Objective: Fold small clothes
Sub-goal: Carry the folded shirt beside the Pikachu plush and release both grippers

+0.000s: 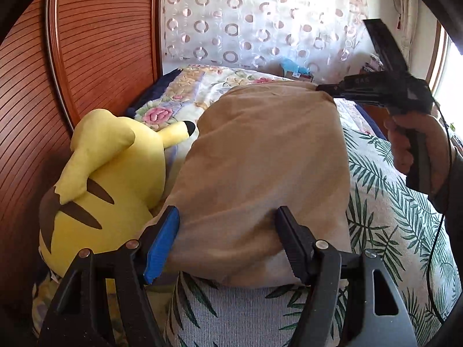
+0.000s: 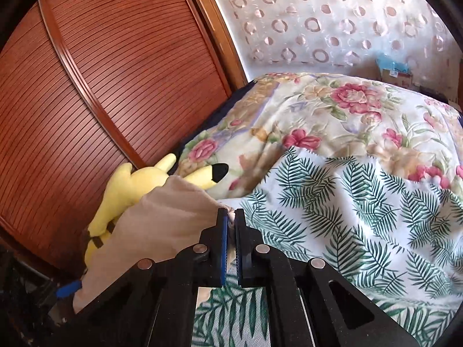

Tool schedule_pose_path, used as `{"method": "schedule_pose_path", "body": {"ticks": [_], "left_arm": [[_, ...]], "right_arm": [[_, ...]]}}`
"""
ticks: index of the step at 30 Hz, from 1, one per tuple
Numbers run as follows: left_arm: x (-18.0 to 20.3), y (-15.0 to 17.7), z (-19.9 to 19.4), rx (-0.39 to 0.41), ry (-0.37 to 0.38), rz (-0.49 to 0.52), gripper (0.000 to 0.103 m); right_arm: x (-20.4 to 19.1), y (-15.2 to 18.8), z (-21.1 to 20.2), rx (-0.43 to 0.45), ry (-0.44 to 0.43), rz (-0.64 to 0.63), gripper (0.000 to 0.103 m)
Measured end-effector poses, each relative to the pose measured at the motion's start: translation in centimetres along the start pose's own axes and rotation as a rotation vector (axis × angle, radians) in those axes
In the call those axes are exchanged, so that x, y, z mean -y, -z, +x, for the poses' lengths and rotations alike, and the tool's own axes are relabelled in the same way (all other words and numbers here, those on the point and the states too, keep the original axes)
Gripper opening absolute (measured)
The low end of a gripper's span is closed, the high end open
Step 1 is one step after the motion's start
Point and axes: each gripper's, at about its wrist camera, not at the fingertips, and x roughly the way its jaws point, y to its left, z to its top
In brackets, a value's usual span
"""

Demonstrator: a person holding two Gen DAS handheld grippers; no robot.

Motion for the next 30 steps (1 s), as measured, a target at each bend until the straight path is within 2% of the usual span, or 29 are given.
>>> {"method": "schedule_pose_path", "body": {"ticks": [3, 4, 6, 7, 10, 15, 16, 22, 30], "left_arm": [[0.2, -0.1, -0.2, 0.013, -0.006, 0.012, 0.07], [0.3, -0.1, -0.4, 0.015, -0.013, 0.016, 0.07], [0.7, -0.2, -1.1, 0.03, -0.026, 0.029, 0.07], [0.9, -0.2, -1.6, 0.041, -0.031, 0.038, 0.07], [1.7, -0.4, -3.1, 0.074, -0.034, 0.055, 0.07], [4.2, -0.3, -5.5, 0.116, -0.005, 0.087, 0.07], [4.9, -0.2, -5.9, 0.126, 0.006, 0.097, 0.07], [8.9, 0.4, -8.3, 0.181, 0.075, 0.141, 0.076], [14.6, 1.4, -11.6, 0.211, 0.143, 0.22, 0.077]], "right_arm": [[-0.8, 0.5, 0.0, -0.005, 0.05, -0.048, 0.005], [-1.1, 0.7, -0.4, -0.001, 0.063, -0.063, 0.014], [-1.8, 1.3, -1.8, 0.014, 0.097, -0.094, 0.023], [-2.2, 1.6, -2.9, 0.02, 0.104, -0.106, 0.031], [-3.2, 3.3, -6.9, 0.044, 0.145, -0.136, 0.045], [-3.8, 7.9, -13.8, 0.09, 0.167, -0.137, 0.062], [-3.9, 8.8, -15.1, 0.121, 0.153, -0.144, 0.064], [-4.7, 15.0, -22.5, 0.176, 0.235, -0.114, 0.067], [-7.1, 21.6, -30.9, 0.253, 0.329, -0.034, 0.067]]}}
